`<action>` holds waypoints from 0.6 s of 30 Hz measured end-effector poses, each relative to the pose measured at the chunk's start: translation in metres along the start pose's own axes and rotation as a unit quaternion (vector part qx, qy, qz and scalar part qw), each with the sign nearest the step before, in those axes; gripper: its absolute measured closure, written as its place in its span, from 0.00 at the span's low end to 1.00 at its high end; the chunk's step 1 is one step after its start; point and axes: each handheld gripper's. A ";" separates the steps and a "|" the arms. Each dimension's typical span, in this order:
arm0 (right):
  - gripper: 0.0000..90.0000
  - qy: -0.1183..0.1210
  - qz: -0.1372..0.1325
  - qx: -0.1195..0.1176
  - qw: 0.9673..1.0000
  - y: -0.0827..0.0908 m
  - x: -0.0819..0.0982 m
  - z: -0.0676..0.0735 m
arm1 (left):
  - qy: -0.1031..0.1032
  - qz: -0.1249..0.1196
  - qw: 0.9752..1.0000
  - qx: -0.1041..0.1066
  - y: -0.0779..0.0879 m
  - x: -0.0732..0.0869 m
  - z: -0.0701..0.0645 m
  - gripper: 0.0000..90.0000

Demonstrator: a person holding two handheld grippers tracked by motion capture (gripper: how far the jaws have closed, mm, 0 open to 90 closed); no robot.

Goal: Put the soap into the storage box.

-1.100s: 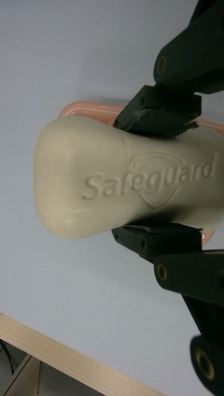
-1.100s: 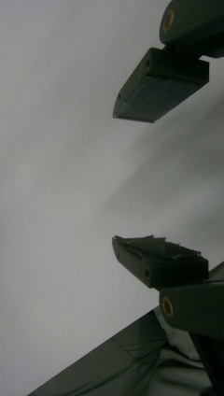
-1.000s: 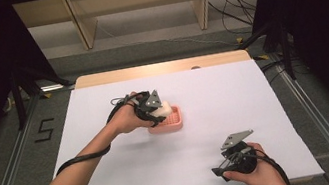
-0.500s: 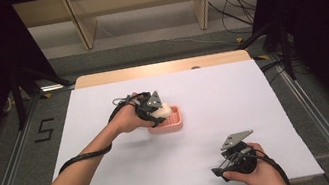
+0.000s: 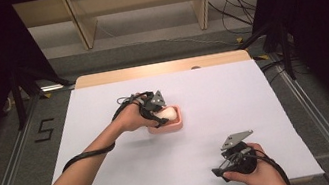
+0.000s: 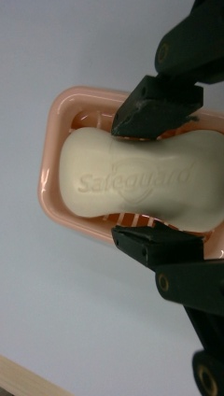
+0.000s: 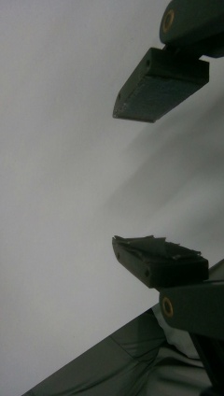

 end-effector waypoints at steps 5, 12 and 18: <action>0.36 0.000 0.000 0.001 1.000 0.001 0.000 0.001 | 0.007 -0.020 1.000 0.002 0.013 0.002 -0.004 0.41; 0.36 0.008 -0.003 0.007 1.000 0.000 0.000 0.000 | 0.019 -0.054 0.998 -0.001 0.041 0.036 -0.023 0.38; 0.35 -0.009 0.001 0.005 1.000 0.000 0.000 0.002 | 0.071 -0.082 0.994 -0.012 0.061 0.077 -0.044 0.38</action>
Point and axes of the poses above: each handheld gripper's, and its own axes: y roughly backward along the jaws, x roughly out of its underside, z roughly to its left, and after that the axes turned 11 degrees about z, right-handed
